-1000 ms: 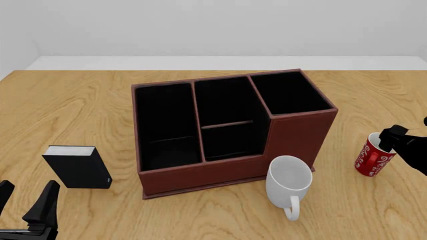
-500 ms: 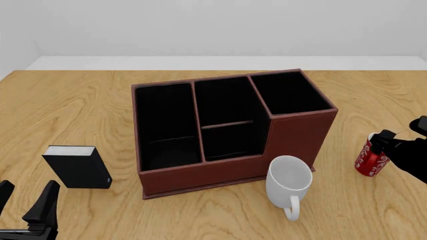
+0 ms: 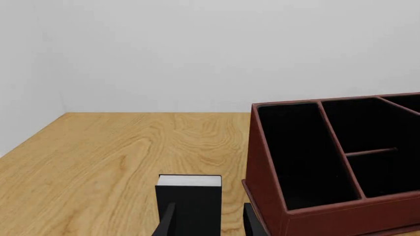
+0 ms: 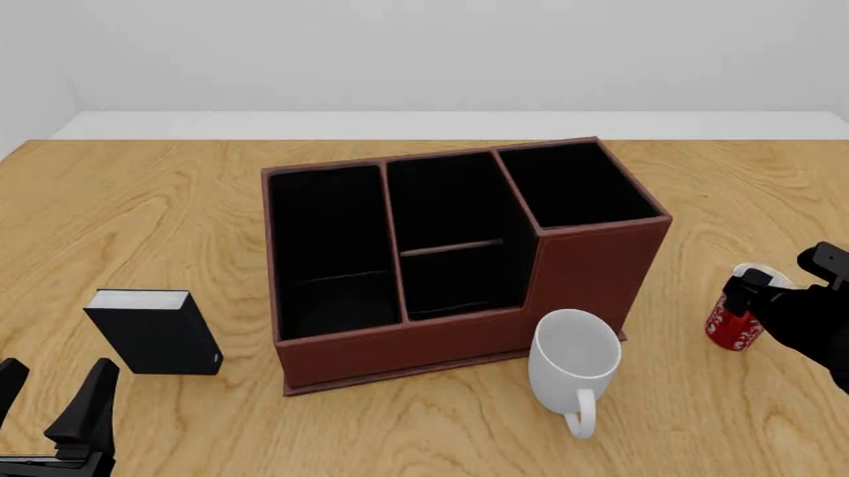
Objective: Pick up the red mug and place it to the right of the caddy.
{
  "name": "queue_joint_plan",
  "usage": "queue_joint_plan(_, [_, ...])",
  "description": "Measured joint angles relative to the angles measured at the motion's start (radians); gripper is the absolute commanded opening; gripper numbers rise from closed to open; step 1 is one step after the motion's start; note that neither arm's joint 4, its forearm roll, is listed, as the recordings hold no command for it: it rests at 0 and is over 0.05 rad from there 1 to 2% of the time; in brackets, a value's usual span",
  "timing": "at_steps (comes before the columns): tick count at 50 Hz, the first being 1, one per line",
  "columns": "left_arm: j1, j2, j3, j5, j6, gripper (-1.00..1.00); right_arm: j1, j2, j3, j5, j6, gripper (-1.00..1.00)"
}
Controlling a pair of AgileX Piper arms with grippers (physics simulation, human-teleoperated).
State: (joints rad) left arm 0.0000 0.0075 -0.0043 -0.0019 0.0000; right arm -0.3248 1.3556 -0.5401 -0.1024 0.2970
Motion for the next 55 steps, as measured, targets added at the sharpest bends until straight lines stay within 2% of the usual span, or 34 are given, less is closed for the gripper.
queue_joint_plan(51, [0.000,0.000,0.000,0.000,0.000,1.00,0.012,0.109,0.029,-0.076,0.020,1.00])
queue_joint_plan(52, [0.000,0.000,0.000,0.000,0.000,1.00,0.012,0.108,0.029,-0.076,0.020,-1.00])
queue_joint_plan(55, [0.000,0.000,0.000,0.000,0.000,1.00,0.019,0.099,0.026,-0.078,0.035,-1.00])
